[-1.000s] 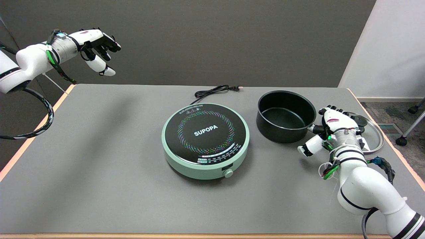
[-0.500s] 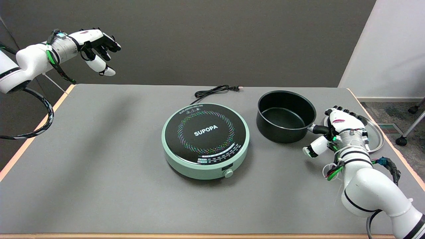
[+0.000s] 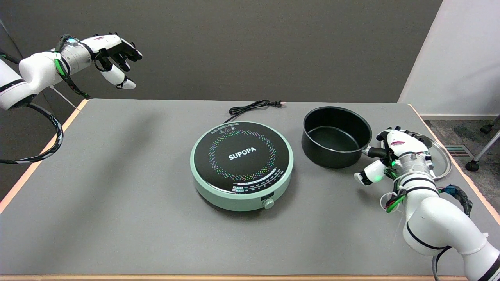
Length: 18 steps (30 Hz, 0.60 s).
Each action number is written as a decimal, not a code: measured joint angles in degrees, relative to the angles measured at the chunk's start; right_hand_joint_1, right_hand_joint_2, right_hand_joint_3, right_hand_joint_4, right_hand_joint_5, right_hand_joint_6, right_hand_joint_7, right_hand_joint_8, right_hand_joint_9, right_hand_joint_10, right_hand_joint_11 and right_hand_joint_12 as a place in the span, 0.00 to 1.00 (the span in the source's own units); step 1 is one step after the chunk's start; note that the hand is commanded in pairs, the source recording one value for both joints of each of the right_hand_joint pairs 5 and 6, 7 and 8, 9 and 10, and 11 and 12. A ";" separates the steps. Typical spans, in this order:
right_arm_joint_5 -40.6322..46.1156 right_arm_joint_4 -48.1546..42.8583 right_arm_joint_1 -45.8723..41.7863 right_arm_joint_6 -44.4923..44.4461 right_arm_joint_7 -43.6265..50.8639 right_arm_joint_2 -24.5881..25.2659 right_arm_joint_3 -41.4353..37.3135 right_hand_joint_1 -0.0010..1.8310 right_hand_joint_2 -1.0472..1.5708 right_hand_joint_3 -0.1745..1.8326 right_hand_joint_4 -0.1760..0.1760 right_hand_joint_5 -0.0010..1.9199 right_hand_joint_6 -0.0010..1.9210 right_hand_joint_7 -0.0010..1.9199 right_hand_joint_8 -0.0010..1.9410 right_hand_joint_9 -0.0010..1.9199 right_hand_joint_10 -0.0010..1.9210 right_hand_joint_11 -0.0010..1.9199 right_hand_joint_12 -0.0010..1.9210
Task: Pick up the pot.
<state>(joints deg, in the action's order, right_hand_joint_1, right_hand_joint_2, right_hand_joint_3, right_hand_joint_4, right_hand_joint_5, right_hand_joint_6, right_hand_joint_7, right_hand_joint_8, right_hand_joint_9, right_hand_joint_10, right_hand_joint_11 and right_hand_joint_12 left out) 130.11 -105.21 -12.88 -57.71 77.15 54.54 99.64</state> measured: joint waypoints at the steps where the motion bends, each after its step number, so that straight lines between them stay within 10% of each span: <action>1: 0.25 0.00 0.00 0.07 0.03 -0.03 0.01 0.64 0.26 0.74 0.39 0.22 0.22 0.22 0.22 0.22 0.22 0.22 0.22; 13: 2.54 0.76 0.12 1.23 0.20 -0.35 -0.01 0.63 0.28 0.70 0.47 0.27 0.27 0.27 0.26 0.27 0.27 0.27 0.27; 14: 2.68 0.82 0.14 1.31 0.21 -0.37 -0.03 0.63 0.28 0.70 0.54 0.30 0.30 0.30 0.30 0.30 0.30 0.30 0.30; 15: 2.82 0.90 0.16 1.39 0.21 -0.38 -0.05 0.63 0.28 0.72 0.88 0.35 0.35 0.35 0.35 0.35 0.35 0.35 0.35; 16: 2.98 0.97 0.18 1.49 0.22 -0.40 -0.06 0.63 0.29 0.73 1.00 0.40 0.40 0.40 0.39 0.40 0.40 0.40 0.40; 18: 3.19 1.09 0.22 1.70 0.23 -0.44 -0.09 0.63 0.31 0.70 0.62 0.46 0.46 0.46 0.46 0.46 0.46 0.46 0.46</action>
<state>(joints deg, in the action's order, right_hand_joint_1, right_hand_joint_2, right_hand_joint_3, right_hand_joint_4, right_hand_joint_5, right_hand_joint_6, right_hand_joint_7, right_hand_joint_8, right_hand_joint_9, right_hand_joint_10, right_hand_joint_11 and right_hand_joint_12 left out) 133.30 -104.12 -12.67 -56.01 77.38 54.11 99.55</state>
